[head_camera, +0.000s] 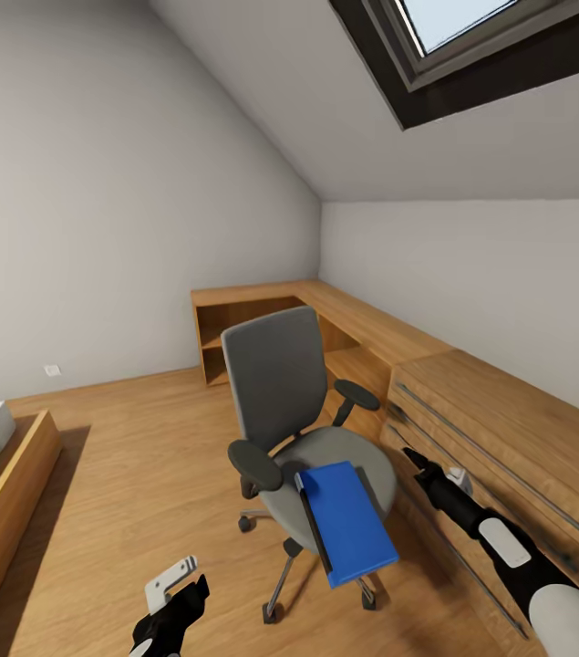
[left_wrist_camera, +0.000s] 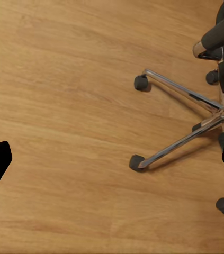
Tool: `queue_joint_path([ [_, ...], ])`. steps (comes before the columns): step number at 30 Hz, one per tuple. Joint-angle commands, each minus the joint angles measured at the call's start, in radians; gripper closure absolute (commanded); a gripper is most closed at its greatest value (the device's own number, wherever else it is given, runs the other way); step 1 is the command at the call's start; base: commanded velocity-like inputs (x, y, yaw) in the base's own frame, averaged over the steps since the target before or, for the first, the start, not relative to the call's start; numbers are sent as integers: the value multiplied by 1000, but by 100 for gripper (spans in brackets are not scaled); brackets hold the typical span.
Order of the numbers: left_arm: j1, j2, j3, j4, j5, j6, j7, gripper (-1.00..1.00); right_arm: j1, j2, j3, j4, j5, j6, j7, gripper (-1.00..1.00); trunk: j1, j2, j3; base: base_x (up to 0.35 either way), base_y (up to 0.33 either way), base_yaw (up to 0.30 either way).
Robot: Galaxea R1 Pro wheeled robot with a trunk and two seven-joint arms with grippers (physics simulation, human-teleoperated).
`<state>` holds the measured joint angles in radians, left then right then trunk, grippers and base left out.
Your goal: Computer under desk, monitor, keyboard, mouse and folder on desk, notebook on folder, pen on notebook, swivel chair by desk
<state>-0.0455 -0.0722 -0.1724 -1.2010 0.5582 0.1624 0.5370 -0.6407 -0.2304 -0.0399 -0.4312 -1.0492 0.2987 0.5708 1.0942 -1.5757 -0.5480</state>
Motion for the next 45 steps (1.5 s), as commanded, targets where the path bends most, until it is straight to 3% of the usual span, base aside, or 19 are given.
queue_joint_path([
  [1, -1, 0, -2, -2, 5, 3, 6, -100, -1, -1, -4, 1, -7, 11, 2, -100, -4, 7, 2, 0, 0, 0],
  [14, -1, -1, -2, -2, 4, 2, 5, -100, -1, -5, -5, 3, -9, 16, 1, -100, -54, 98, 43, 0, 0, 0],
  [19, -1, 0, -16, -2, 4, 2, 5, -100, -1, -6, -5, 3, -9, 16, 1, -100, -54, 98, 43, 0, 0, 0],
  [20, -1, 1, -68, -8, 3, 3, 18, -100, -1, -6, -5, 3, -8, 16, 1, -100, -50, 91, 40, 0, 0, 0],
  [26, -1, 2, -73, -9, 5, 3, 53, -100, -1, -5, -4, 3, -8, 10, 1, -100, -27, 49, 21, 0, 0, 0],
  [45, -1, 3, -70, -9, 8, 3, 55, -100, -1, -1, -3, 4, -6, 7, 2, -100, 46, -84, -39, -96, 11, 0],
])
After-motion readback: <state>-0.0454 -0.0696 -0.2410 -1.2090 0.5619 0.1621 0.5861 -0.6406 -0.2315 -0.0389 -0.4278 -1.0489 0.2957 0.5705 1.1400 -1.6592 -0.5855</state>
